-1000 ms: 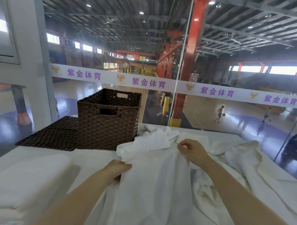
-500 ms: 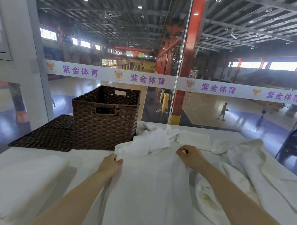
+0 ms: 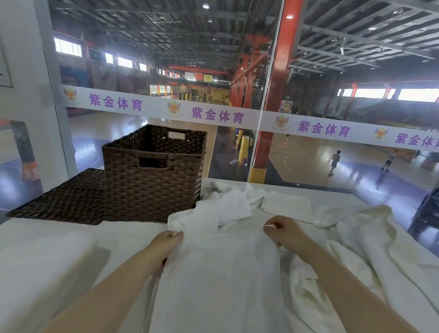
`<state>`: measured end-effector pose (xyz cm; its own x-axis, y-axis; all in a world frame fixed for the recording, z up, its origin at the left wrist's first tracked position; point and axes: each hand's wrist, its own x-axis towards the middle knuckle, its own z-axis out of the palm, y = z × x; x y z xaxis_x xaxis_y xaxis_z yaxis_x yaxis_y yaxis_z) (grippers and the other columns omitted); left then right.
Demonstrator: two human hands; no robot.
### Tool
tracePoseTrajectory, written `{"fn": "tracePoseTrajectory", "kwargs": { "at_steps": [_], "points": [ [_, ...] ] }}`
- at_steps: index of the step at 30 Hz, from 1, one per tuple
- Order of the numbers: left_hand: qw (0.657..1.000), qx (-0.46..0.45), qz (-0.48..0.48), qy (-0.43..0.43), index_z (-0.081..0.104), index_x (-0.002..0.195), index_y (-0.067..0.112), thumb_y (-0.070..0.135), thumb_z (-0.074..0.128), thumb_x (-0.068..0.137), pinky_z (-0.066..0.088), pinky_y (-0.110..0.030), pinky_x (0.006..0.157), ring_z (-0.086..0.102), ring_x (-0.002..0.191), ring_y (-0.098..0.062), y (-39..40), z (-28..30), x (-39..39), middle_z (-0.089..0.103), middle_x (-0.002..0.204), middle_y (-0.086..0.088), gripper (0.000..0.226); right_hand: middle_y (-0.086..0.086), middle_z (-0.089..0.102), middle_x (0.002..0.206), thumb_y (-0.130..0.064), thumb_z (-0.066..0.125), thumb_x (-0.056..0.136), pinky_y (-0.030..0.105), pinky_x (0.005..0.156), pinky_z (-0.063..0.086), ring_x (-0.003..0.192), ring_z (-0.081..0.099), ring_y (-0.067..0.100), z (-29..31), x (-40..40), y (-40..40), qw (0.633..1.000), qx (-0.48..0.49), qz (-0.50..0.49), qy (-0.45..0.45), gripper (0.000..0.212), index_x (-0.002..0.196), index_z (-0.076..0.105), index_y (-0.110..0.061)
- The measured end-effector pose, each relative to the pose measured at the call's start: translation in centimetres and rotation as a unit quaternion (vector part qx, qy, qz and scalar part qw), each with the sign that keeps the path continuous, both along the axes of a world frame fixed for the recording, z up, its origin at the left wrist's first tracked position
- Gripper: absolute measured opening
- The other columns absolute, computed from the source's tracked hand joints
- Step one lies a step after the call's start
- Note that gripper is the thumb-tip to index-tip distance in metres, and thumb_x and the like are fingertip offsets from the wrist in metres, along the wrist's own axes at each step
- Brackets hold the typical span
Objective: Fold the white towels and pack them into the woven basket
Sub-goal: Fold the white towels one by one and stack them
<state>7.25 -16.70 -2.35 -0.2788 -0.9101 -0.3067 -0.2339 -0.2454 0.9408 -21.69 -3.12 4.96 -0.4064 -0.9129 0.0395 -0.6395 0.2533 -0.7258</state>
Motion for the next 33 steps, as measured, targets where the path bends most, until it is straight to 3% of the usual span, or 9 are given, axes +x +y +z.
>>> {"fn": "tracePoseTrajectory", "kwargs": {
  "at_steps": [6, 9, 14, 19, 22, 26, 28, 31, 33],
  "points": [
    [0.994, 0.041, 0.012, 0.103, 0.066, 0.111, 0.006, 0.021, 0.066, 0.090, 0.049, -0.053, 0.098, 0.065, 0.105, -0.039, -0.4, 0.0, 0.8, 0.069, 0.113, -0.020, 0.026, 0.002, 0.069, 0.087, -0.025, 0.059, 0.087, 0.033, 0.075, 0.053, 0.080, 0.064, 0.020, -0.1, 0.0, 0.0, 1.000, -0.018, -0.003, -0.025, 0.010, 0.085, 0.067, -0.020],
    [0.992, 0.065, -0.017, 0.107, 0.067, 0.112, 0.004, 0.018, 0.064, 0.093, 0.050, -0.049, 0.098, 0.066, 0.106, -0.036, -0.3, -0.3, 1.3, 0.070, 0.113, -0.018, 0.024, 0.003, 0.069, 0.087, -0.024, 0.058, 0.088, 0.033, 0.072, 0.054, 0.079, 0.065, 0.021, -0.3, 0.1, 0.1, 0.999, -0.016, -0.008, -0.036, 0.011, 0.087, 0.068, -0.018],
    [0.991, -0.112, -0.034, -0.058, 0.065, 0.101, 0.017, 0.019, 0.064, 0.091, 0.050, -0.027, 0.071, 0.064, 0.091, -0.019, 0.6, 0.0, 1.4, 0.067, 0.103, -0.005, 0.010, 0.001, 0.069, 0.084, -0.023, 0.059, 0.088, 0.035, 0.073, 0.054, 0.078, 0.065, 0.021, -0.5, 0.1, 0.0, 0.999, -0.028, -0.012, -0.028, 0.010, 0.084, 0.068, -0.020],
    [0.960, -0.251, -0.044, -0.114, 0.063, 0.087, 0.024, 0.016, 0.065, 0.088, 0.045, -0.026, 0.070, 0.061, 0.084, -0.015, 1.8, 0.6, 2.0, 0.067, 0.088, 0.005, 0.008, 0.000, 0.068, 0.082, -0.021, 0.060, 0.087, 0.034, 0.069, 0.053, 0.073, 0.063, 0.020, -0.8, 0.1, 0.3, 0.999, -0.037, -0.018, -0.031, 0.009, 0.083, 0.067, -0.019],
    [0.938, -0.320, -0.036, -0.130, 0.064, 0.090, 0.029, 0.020, 0.066, 0.089, 0.039, -0.019, 0.065, 0.057, 0.077, -0.006, 2.5, 1.0, 2.1, 0.063, 0.083, 0.012, 0.009, 0.002, 0.068, 0.080, -0.019, 0.060, 0.088, 0.034, 0.067, 0.052, 0.071, 0.063, 0.021, -0.9, 0.0, 0.7, 0.998, -0.042, -0.022, -0.037, 0.009, 0.083, 0.068, -0.019],
    [0.941, -0.329, -0.042, -0.065, 0.069, 0.092, 0.032, 0.021, 0.066, 0.091, 0.039, -0.011, 0.066, 0.057, 0.073, -0.001, 2.6, 2.0, 2.3, 0.064, 0.083, 0.015, 0.011, 0.005, 0.068, 0.080, -0.020, 0.060, 0.088, 0.034, 0.067, 0.053, 0.071, 0.063, 0.021, -0.8, 0.0, 1.0, 0.998, -0.040, -0.027, -0.038, 0.009, 0.085, 0.068, -0.018],
    [0.947, -0.314, -0.061, -0.025, 0.073, 0.092, 0.034, 0.023, 0.066, 0.091, 0.045, -0.016, 0.074, 0.059, 0.078, -0.003, 2.3, 2.7, 2.4, 0.067, 0.091, 0.012, 0.013, 0.006, 0.069, 0.081, -0.020, 0.060, 0.089, 0.032, 0.065, 0.052, 0.070, 0.062, 0.020, -0.7, 0.1, 1.0, 0.998, -0.043, -0.027, -0.037, 0.009, 0.085, 0.068, -0.018],
    [0.954, -0.283, -0.103, 0.010, 0.074, 0.096, 0.031, 0.025, 0.063, 0.094, 0.044, -0.020, 0.070, 0.059, 0.072, -0.008, 1.8, 3.6, 2.4, 0.067, 0.080, 0.007, 0.012, 0.009, 0.070, 0.081, -0.020, 0.060, 0.089, 0.032, 0.065, 0.052, 0.068, 0.062, 0.020, -0.6, 0.0, 1.0, 0.998, -0.041, -0.029, -0.029, 0.009, 0.085, 0.067, -0.018],
    [0.956, -0.269, -0.113, 0.033, 0.074, 0.097, 0.026, 0.022, 0.060, 0.096, 0.049, -0.022, 0.072, 0.065, 0.077, -0.012, 1.5, 4.1, 2.2, 0.071, 0.085, 0.004, 0.014, 0.008, 0.069, 0.081, -0.020, 0.059, 0.089, 0.036, 0.069, 0.054, 0.071, 0.063, 0.021, -0.6, -0.1, 0.8, 0.999, -0.036, -0.028, -0.027, 0.009, 0.086, 0.067, -0.017]
  ]
}}
